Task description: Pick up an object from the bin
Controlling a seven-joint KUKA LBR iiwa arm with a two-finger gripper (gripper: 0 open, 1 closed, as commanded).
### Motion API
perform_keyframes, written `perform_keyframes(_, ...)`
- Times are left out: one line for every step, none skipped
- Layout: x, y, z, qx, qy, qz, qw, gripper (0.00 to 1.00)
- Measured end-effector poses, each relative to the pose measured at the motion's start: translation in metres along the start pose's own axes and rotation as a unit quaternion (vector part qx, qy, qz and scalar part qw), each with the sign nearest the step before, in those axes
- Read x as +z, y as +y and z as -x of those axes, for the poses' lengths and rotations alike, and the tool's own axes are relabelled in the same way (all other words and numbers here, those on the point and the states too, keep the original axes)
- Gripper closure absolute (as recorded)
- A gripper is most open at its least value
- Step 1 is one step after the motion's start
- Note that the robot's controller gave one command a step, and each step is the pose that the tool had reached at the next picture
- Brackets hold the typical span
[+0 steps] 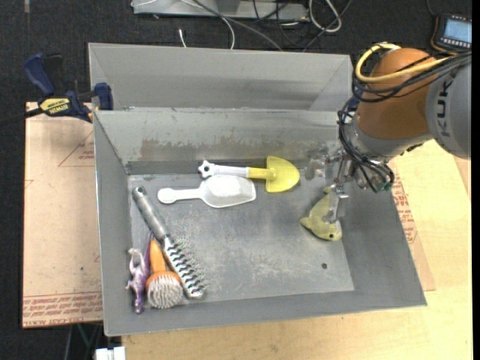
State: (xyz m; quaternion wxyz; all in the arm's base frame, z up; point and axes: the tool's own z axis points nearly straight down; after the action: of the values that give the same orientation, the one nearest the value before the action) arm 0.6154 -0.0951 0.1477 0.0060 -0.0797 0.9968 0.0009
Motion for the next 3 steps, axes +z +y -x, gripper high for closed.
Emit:
perform_keyframes(0.049, -0.022, -0.026, -0.188, 0.0126, 0.005, 0.9821, 0.00)
perform_keyframes(0.078, -0.029, -0.012, -0.193, -0.0001, 0.001, 0.9811, 0.00)
perform_keyframes(0.077, -0.047, -0.013, -0.210, 0.0043, 0.003, 0.9776, 1.00)
